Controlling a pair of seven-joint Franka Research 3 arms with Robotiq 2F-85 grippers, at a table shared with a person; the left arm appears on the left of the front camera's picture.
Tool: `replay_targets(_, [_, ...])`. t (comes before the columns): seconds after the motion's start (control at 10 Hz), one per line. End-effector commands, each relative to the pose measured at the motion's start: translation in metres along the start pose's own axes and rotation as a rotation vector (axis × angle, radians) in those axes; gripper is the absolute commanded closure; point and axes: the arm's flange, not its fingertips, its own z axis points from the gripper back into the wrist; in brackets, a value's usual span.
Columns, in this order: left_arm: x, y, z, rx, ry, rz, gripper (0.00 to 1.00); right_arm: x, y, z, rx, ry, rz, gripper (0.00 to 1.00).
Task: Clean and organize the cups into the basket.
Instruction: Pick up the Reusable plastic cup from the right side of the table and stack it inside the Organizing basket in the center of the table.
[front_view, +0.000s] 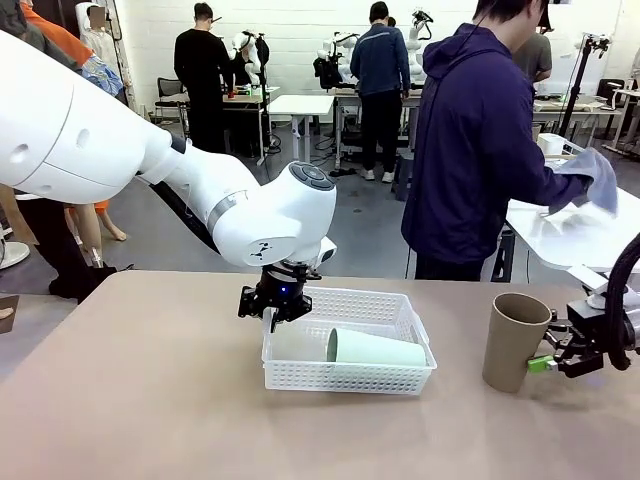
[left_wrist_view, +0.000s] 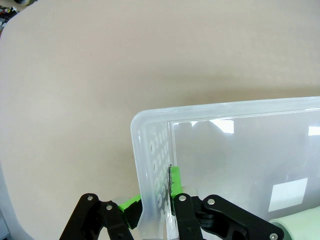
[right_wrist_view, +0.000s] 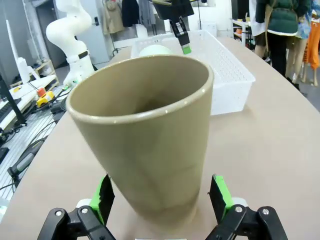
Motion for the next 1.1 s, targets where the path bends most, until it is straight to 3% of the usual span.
replay_targets(0.0, [-0.001, 0.0, -0.001, 0.001, 0.002, 0.002, 1.0, 0.001, -0.012, -0.012, 0.079, 0.007, -0.002, 0.0])
replay_targets(0.3, [-0.001, 0.0, -0.001, 0.001, 0.002, 0.002, 1.0, 0.007, -0.016, -0.027, 0.13, 0.015, 0.036, 0.0])
replay_targets(0.4, [-0.001, 0.0, -0.001, 0.001, 0.002, 0.002, 1.0, 0.009, -0.015, -0.027, 0.141, 0.014, 0.052, 0.59])
replay_targets(0.5, [-0.001, 0.0, -0.001, 0.001, 0.002, 0.002, 1.0, 0.009, -0.013, -0.025, 0.138, 0.009, 0.055, 0.59])
replay_targets(0.6, [-0.001, 0.0, -0.001, 0.001, 0.002, 0.002, 1.0, 0.009, -0.012, -0.024, 0.134, 0.008, 0.057, 1.0])
replay_targets(0.7, [-0.001, 0.0, -0.001, 0.001, 0.002, 0.002, 1.0, 0.009, -0.012, -0.023, 0.129, 0.005, 0.055, 0.65])
replay_targets(0.8, [-0.001, 0.0, -0.001, 0.001, 0.002, 0.002, 1.0, 0.011, -0.008, -0.019, 0.12, -0.004, 0.055, 1.0])
replay_targets(0.9, [-0.001, 0.0, -0.001, 0.001, 0.002, 0.002, 1.0, 0.025, 0.004, -0.016, 0.096, -0.071, -0.003, 0.84])
replay_targets(1.0, [-0.001, 0.0, -0.001, 0.001, 0.002, 0.002, 1.0, 0.059, 0.025, -0.015, 0.062, -0.104, -0.064, 0.84])
